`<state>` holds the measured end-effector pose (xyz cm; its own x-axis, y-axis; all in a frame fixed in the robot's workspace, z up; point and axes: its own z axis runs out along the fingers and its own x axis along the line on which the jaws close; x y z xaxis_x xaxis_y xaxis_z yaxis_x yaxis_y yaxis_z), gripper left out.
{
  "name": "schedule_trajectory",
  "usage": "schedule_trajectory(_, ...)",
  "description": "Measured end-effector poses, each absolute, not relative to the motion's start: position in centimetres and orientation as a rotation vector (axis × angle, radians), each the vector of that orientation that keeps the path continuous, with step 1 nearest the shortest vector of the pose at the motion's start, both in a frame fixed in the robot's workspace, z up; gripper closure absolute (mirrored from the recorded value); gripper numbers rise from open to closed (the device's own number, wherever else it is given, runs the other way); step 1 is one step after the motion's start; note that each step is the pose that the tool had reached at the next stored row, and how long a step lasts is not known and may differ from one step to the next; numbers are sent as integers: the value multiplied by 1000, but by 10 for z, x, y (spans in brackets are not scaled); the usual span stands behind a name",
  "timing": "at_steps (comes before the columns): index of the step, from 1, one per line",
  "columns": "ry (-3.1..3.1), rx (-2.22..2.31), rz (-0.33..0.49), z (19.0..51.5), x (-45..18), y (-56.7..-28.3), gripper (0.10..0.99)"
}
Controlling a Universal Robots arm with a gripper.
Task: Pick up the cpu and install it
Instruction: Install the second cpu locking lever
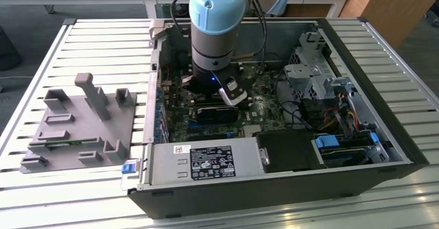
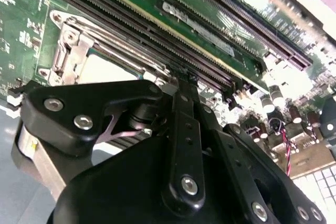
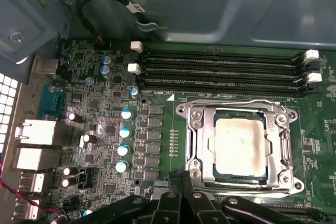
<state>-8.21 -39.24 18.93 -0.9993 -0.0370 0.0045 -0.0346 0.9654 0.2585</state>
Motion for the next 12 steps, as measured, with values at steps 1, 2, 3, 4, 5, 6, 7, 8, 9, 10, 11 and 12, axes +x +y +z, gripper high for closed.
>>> schedule_trajectory(1, -3105, 57, -408, 189, -82, -392, 980)
schedule_trajectory(2, -3105, 57, -409, 189, -82, -392, 980)
schedule_trajectory(3, -3105, 57, -409, 189, -82, -392, 980)
schedule_trajectory(4, -3105, 57, -409, 189, -82, -392, 980)
schedule_trajectory(5, -3105, 57, -410, 189, -82, -392, 980)
schedule_trajectory(6, -3105, 57, -410, 189, -82, -392, 980)
schedule_trajectory(7, -3106, 57, -412, 190, -82, -392, 980)
schedule_trajectory(8, -3106, 57, -411, 192, -82, -392, 980)
schedule_trajectory(9, -3105, 57, -410, 193, -82, -392, 980)
schedule_trajectory(10, -3105, 57, -408, 193, -82, -392, 980)
schedule_trajectory(11, -3106, 57, -406, 193, -83, -392, 980)
schedule_trajectory(12, -3106, 57, -406, 193, -83, -392, 980)
